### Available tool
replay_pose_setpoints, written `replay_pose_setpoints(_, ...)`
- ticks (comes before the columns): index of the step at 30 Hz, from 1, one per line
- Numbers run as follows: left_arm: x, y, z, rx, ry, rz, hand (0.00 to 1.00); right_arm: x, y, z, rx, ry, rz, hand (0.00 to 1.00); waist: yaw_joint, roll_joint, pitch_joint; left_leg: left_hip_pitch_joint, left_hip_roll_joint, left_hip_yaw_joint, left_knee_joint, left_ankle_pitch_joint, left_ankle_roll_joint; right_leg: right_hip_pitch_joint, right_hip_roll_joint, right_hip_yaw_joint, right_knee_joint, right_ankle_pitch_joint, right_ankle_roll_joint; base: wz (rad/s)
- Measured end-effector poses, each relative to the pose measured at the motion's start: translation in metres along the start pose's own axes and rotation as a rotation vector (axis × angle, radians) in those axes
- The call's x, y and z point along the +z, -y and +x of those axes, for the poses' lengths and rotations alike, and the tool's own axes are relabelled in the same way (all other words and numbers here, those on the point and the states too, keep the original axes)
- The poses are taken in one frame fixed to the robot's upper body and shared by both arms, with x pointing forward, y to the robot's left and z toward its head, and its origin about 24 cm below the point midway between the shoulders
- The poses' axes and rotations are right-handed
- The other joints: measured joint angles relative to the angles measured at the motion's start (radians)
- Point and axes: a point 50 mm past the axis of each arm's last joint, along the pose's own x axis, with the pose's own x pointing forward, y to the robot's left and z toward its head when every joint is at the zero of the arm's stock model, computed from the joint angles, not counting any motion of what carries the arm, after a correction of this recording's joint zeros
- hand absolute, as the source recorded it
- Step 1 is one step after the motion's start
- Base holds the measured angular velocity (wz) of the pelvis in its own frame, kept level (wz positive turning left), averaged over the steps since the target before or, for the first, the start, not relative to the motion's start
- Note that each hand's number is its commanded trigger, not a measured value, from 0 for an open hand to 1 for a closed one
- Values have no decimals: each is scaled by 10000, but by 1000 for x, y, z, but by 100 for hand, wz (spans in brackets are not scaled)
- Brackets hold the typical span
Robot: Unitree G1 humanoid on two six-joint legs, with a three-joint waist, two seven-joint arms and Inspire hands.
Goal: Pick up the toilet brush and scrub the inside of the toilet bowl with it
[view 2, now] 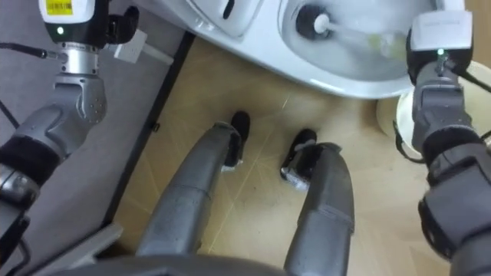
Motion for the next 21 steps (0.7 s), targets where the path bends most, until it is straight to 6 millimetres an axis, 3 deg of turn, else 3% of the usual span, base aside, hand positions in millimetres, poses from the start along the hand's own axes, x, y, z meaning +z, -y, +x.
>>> replay_pose_setpoints(3, -1, 1, -6, -76, -282, -467, 0, 6, 2, -4, -81, 272, 104, 100, -67, 35, -29, 69, 82, 3, -116, -12, -36, 63, 100, 2, -154, 11, -19, -5)
replay_pose_setpoints(6, -2, 0, -10, -31, -550, -887, 0, 8, 2, -10, -158, 571, 158, 100, -134, 50, -46, 60, 172, 3, -147, -45, -88, 78, 209, 0, -245, 68, -164, -7)
replay_pose_setpoints(11, -9, -6, -13, 59, -587, -806, 0, 3, 10, -4, -105, 453, 315, 100, 11, 52, -53, 6, 409, -11, -79, -96, -118, 98, 440, -42, -383, 141, -264, -8)
replay_pose_setpoints(14, -11, -6, -12, 16, -570, -676, 0, -9, 7, 3, 398, -141, 1031, 100, 36, 44, -47, 32, 367, -24, -88, -93, -129, 87, 400, -25, -306, 110, -280, 6)
replay_pose_setpoints(17, -10, -7, -6, 60, -595, -598, 0, -18, 2, 7, 847, -859, 2549, 100, -142, -27, -21, -55, 131, 46, -79, -56, -81, -128, 109, 38, 56, -59, -222, 20)
replay_pose_setpoints(21, -11, -12, 1, 599, -625, -421, 0, -22, 4, 10, 630, -1427, 4193, 100, -457, -456, 2, -375, -111, 175, 114, 16, -7, -599, -233, 184, 575, -204, -223, 10)
